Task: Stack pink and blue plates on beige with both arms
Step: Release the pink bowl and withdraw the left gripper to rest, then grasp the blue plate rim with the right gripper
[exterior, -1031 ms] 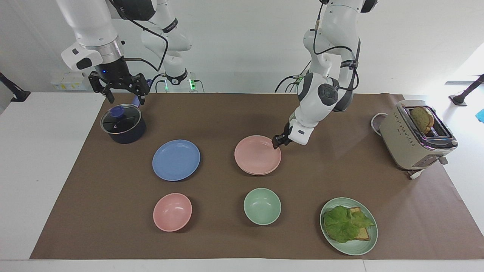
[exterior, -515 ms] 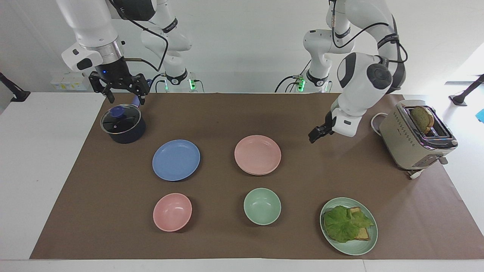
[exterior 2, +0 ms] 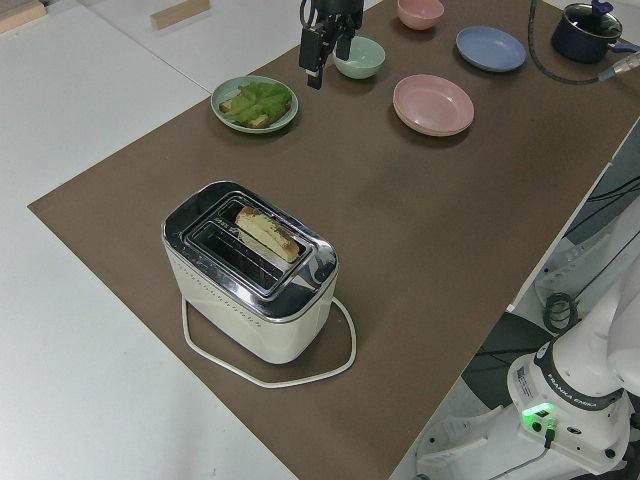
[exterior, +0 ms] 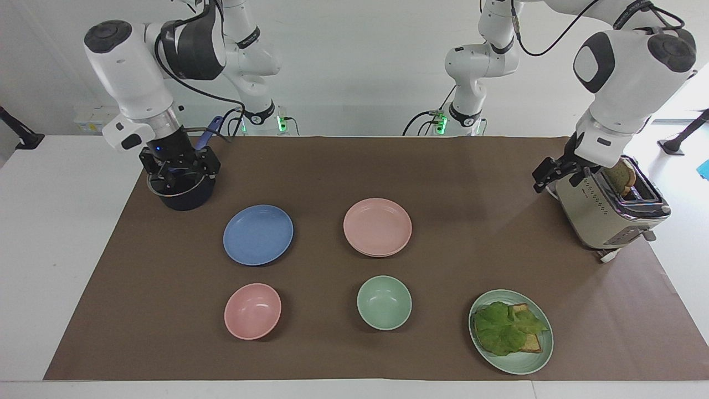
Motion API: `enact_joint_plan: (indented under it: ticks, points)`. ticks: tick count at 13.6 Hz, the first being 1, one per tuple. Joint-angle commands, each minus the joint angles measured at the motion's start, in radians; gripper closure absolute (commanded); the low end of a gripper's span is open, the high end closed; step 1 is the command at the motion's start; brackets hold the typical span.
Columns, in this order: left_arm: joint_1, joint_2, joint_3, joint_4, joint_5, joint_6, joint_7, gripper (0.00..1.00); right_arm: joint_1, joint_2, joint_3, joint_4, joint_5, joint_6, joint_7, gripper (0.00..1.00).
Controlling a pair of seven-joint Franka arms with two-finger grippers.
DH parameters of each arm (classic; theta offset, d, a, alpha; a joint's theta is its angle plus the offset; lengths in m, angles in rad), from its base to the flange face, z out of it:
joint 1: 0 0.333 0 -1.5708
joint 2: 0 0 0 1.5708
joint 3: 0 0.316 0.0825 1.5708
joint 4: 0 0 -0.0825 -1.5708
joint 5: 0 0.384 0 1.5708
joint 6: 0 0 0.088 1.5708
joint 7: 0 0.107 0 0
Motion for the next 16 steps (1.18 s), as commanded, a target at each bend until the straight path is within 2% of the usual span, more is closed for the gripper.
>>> enact_joint_plan:
  ticks: [1,3,4,7,12,13,14,16]
  points:
    - [0.028,0.006,-0.006,0.04,0.027,-0.053,0.1,0.0,-0.021,0.01,0.003,-0.175,0.026,0.228,-0.068,0.0]
    - [0.025,-0.023,-0.012,0.051,0.026,-0.053,0.1,0.0,-0.026,0.043,0.005,-0.26,0.028,0.374,-0.082,0.0]
    - [0.022,-0.047,-0.015,0.045,0.021,-0.053,0.1,0.0,-0.026,0.068,0.005,-0.278,0.041,0.419,-0.082,0.0]
    - [0.026,-0.049,-0.014,0.044,0.015,-0.05,0.097,0.0,-0.023,0.094,0.005,-0.346,0.147,0.525,-0.093,0.0]
    - [0.026,-0.049,-0.012,0.044,0.013,-0.05,0.095,0.0,-0.014,0.139,0.005,-0.373,0.202,0.557,-0.138,0.0]
    - [0.026,-0.049,-0.012,0.044,0.013,-0.05,0.095,0.0,-0.017,0.145,0.005,-0.392,0.216,0.579,-0.163,0.03]
    - [0.028,-0.049,-0.012,0.044,0.013,-0.05,0.095,0.0,-0.027,0.166,0.005,-0.393,0.238,0.589,-0.217,0.1]
    - [0.028,-0.049,-0.011,0.044,0.013,-0.05,0.095,0.0,-0.044,0.174,0.005,-0.393,0.298,0.58,-0.263,0.42]
